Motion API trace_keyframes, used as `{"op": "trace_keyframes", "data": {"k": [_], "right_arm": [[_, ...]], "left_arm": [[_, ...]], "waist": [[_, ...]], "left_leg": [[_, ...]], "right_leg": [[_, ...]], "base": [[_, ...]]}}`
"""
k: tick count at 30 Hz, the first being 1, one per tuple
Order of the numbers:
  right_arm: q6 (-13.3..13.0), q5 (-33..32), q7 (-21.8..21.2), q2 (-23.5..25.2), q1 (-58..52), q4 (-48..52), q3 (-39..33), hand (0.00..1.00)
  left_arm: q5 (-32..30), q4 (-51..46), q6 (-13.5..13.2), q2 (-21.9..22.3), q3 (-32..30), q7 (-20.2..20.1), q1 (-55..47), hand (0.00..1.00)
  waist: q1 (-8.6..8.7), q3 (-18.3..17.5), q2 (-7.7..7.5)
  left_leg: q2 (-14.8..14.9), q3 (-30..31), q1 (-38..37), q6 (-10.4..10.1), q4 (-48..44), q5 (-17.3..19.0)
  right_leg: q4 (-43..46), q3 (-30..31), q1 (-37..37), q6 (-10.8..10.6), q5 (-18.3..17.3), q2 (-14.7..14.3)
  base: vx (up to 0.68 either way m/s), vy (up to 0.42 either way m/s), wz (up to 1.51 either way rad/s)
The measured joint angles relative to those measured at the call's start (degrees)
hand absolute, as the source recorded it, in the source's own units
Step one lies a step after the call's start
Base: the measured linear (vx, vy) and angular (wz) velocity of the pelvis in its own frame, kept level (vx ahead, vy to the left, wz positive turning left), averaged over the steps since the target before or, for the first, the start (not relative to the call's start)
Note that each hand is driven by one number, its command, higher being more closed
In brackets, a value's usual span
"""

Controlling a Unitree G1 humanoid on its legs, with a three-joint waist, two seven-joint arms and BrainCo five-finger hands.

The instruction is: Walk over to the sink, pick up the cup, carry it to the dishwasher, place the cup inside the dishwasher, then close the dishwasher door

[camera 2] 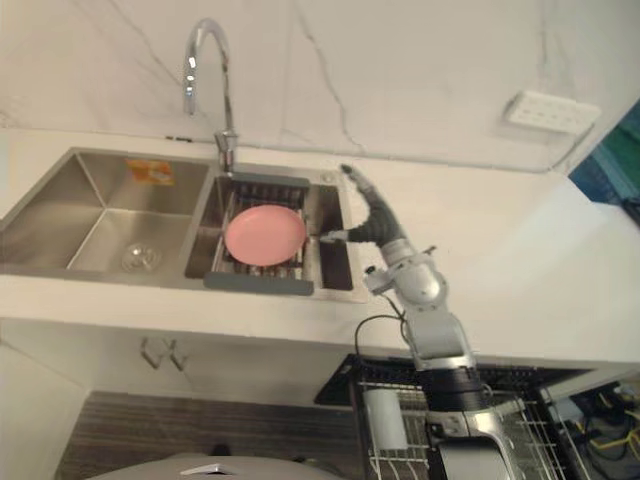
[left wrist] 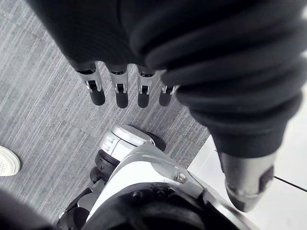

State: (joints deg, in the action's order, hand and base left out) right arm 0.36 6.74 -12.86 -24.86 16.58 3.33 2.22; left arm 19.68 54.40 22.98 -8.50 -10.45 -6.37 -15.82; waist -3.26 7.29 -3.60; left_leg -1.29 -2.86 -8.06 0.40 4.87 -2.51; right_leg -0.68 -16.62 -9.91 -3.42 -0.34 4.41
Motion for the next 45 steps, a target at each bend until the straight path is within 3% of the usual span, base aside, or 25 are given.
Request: {"op": "trace_keyframes", "data": {"k": [7,11,20,27,32,45], "right_arm": [[2.1,8.0,-2.0,-0.1,5.1,-8.4,4.8,0.0],[5.2,13.1,-2.7,-0.1,6.7,-11.4,6.7,0.0],[6.2,18.6,-3.3,-0.1,9.7,-18.7,9.0,0.0],[4.6,28.1,-3.0,1.6,10.4,-25.5,11.3,0.0],[5.1,29.9,-0.5,2.1,11.3,-29.3,13.3,0.0],[6.1,45.2,5.7,3.6,12.2,-36.5,13.4,0.0]], "left_arm": [[0.6,0.1,1.1,0.0,-0.7,-0.2,0.6,0.0],[5.5,0.1,2.0,-0.1,-0.8,0.7,0.5,0.0],[5.4,-0.3,2.2,0.0,-1.2,0.7,0.8,0.0],[4.8,-0.3,2.8,0.0,-1.9,0.5,1.2,0.0],[3.5,-0.3,2.9,0.0,-1.8,-0.1,1.6,0.0],[0.9,-0.3,2.9,0.0,-1.8,-0.9,2.8,0.0]], "waist": [[-1.05,0.0,0.03],[-1.83,0.1,0.11],[-2.81,0.5,-0.04],[-3.2,0.7,-0.23],[-3.67,0.9,-0.22],[-4.71,2.2,-0.17]], "left_leg": [[-1.1,1.4,0.1,0.7,0.0,-0.2],[-1.6,2.9,0.0,0.9,0.0,-0.4],[-1.9,4.0,-0.1,0.8,0.1,-0.6],[-2.1,4.7,-0.1,0.9,0.1,-0.6],[-2.3,5.6,-0.1,0.8,0.1,-0.6],[-2.9,6.1,-0.6,1.0,0.1,-0.5]], "right_leg": [[-0.2,-1.6,-0.7,-0.6,0.1,1.0],[-0.4,-3.1,-1.5,-0.9,0.1,1.3],[-0.6,-4.5,-2.3,-1.1,-0.1,1.5],[-0.6,-5.5,-2.6,-1.2,-0.2,1.7],[-0.6,-6.2,-3.2,-1.4,-0.4,1.8],[-0.2,-7.6,-4.2,-1.8,-1.1,2.6]], "base": [[0.01,0.025,0.12],[0.0,0.004,0.19],[-0.01,-0.002,0.07],[0.0,0.0,0.06],[0.01,-0.003,0.1],[0.0,0.009,0.06]]}}
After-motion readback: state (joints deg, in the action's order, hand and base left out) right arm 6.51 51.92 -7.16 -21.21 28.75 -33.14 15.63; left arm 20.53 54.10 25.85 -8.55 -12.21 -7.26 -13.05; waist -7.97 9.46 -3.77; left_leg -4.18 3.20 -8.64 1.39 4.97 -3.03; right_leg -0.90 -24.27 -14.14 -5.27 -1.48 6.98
